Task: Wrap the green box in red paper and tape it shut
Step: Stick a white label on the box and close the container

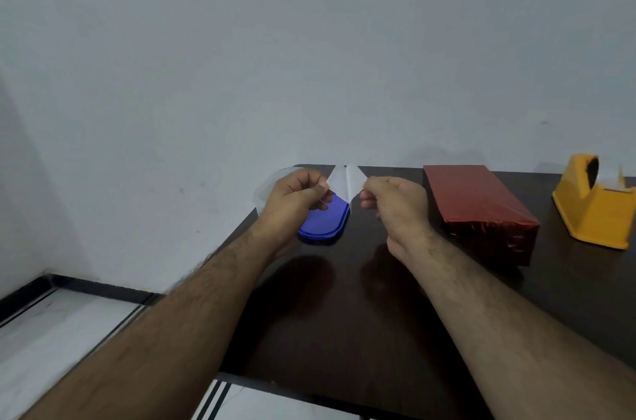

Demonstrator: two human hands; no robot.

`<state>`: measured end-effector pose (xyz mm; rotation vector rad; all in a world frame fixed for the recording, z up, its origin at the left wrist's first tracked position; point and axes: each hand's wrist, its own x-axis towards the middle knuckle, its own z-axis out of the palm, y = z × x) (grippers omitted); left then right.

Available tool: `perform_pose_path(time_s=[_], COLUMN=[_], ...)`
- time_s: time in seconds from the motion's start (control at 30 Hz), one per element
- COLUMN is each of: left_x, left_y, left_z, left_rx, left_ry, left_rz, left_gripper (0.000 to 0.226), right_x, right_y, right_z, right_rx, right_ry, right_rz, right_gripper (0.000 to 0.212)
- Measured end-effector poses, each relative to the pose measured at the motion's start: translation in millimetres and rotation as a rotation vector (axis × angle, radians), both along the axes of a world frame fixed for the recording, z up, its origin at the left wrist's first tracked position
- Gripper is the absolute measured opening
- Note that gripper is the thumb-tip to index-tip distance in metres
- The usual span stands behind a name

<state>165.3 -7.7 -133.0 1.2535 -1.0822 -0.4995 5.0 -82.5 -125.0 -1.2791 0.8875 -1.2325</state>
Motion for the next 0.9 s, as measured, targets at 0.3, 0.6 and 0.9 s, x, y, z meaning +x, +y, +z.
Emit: perform_pose_path(time_s=[0.3,0.6,0.9], left_x=[-2,0,0], left_y=[2,4,5], left_z=[7,12,13], left_rx=[-0.089,-0.181,-0.163], left_ry=[0.214,0.308,0.265], left_rz=[0.026,0.141,0.167], left_gripper=[0.031,0.026,0.021], right_x=[-9,-21,-21], right_y=[-8,13,10], right_z=[-8,30,37], right_rx=[-0.208,-0.628,-0.539], right_ry=[0.491,1.367,1.489], right_rz=[-0.259,-0.361,-0.271], right_gripper=[0.024,0.004,0.008])
